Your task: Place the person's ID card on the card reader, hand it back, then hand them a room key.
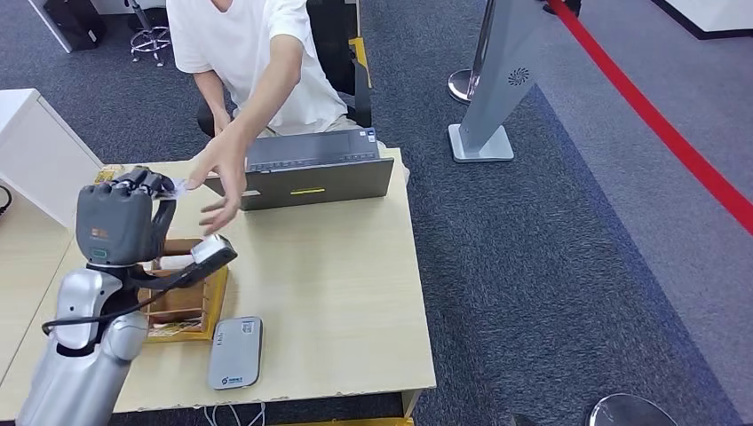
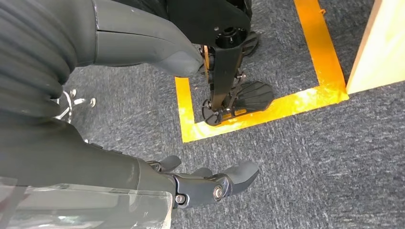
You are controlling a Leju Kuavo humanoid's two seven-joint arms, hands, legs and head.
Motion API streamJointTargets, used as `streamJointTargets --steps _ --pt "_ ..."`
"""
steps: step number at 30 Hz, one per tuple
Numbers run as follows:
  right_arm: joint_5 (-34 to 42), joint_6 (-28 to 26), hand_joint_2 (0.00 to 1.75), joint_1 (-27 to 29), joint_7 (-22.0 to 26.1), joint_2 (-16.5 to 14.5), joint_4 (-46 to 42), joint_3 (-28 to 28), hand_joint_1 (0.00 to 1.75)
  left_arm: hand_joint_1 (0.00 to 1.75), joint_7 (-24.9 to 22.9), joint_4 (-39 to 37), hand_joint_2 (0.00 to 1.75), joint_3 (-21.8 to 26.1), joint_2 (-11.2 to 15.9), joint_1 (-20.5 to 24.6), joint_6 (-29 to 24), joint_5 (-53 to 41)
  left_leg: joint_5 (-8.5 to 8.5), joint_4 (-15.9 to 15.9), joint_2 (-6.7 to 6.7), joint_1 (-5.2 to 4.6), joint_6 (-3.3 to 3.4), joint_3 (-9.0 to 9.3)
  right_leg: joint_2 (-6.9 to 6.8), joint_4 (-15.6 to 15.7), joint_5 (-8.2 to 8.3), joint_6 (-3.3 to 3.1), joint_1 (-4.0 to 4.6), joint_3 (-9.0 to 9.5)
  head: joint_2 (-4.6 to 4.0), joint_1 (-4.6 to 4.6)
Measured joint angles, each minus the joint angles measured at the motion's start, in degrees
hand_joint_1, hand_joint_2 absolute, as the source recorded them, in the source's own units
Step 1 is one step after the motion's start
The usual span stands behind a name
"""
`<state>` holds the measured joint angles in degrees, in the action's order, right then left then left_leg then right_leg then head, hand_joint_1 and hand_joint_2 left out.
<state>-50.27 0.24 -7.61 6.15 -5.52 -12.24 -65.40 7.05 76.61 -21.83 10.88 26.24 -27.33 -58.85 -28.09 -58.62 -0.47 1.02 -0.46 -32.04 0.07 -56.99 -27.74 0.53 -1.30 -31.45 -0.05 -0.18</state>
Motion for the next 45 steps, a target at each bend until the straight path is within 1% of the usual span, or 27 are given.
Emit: streamJointTargets --steps 4,6,17,21,26,33,41,45 --pt "-0.7 -0.2 1.75 -0.5 -0.6 -0.1 0.0 0.9 0.00 1.75 -0.2 -6.7 1.75 1.5 0.1 7.0 -0.3 0.6 0.01 0.0 0.00 0.00 0.00 -0.01 0.01 0.0 0.00 0.00 0.00 0.00 -0.01 -0.01" --pt "-0.8 -0.2 1.75 -0.7 -0.7 -0.2 0.0 1.3 0.00 1.75 -0.2 -9.3 1.75 2.0 0.1 9.5 -0.4 0.8 0.00 0.0 0.00 0.00 0.00 -0.01 0.02 0.0 0.00 0.00 0.00 0.00 0.00 -0.01" --pt "-1.1 -0.2 1.75 -1.0 -0.8 -0.3 0.0 2.2 0.00 1.75 -0.2 -17.8 1.75 2.2 0.4 15.3 -1.0 1.4 -0.01 0.0 0.08 -0.01 0.00 -0.07 0.13 0.0 0.00 0.00 -0.01 -0.09 -0.01 -0.01" --pt "-1.1 -0.2 1.75 -1.0 -0.8 -0.3 0.0 2.3 0.00 0.00 0.4 -20.6 1.75 2.4 0.6 17.0 -1.2 2.4 -0.01 0.0 0.14 0.00 0.00 -0.08 0.16 0.0 0.00 0.00 0.00 -0.13 -0.01 -0.02" --pt "-1.0 -0.2 1.75 -1.0 -0.8 -0.3 0.0 2.7 0.00 0.00 1.0 -22.3 1.75 2.9 0.8 17.8 -1.3 3.9 -0.01 0.0 0.13 0.00 0.00 -0.09 0.16 0.0 0.00 0.00 0.00 -0.14 -0.01 -0.01" --pt "-0.8 -0.2 1.75 -0.8 -0.7 -0.3 0.0 2.7 0.00 0.00 1.2 -22.6 1.75 2.9 1.0 17.3 -1.2 3.9 -0.01 0.0 0.12 -0.01 0.00 -0.10 0.15 0.0 0.00 0.00 -0.01 -0.13 -0.01 -0.01" --pt "-0.5 -0.3 1.75 -0.2 -0.5 -0.3 0.0 2.7 0.00 0.00 0.9 -19.2 1.75 2.9 1.0 13.7 -0.8 4.0 -0.01 0.0 0.12 -0.02 0.00 -0.10 0.15 0.0 0.00 0.00 -0.01 -0.13 -0.01 -0.02" --pt "0.0 -0.4 1.75 0.1 -0.1 -0.3 0.0 2.7 0.00 0.00 0.8 -15.5 1.75 2.9 1.1 10.6 -0.4 4.3 -0.02 0.0 0.12 -0.02 0.01 -0.11 0.15 0.0 -0.01 0.00 -0.01 -0.14 -0.01 -0.02"
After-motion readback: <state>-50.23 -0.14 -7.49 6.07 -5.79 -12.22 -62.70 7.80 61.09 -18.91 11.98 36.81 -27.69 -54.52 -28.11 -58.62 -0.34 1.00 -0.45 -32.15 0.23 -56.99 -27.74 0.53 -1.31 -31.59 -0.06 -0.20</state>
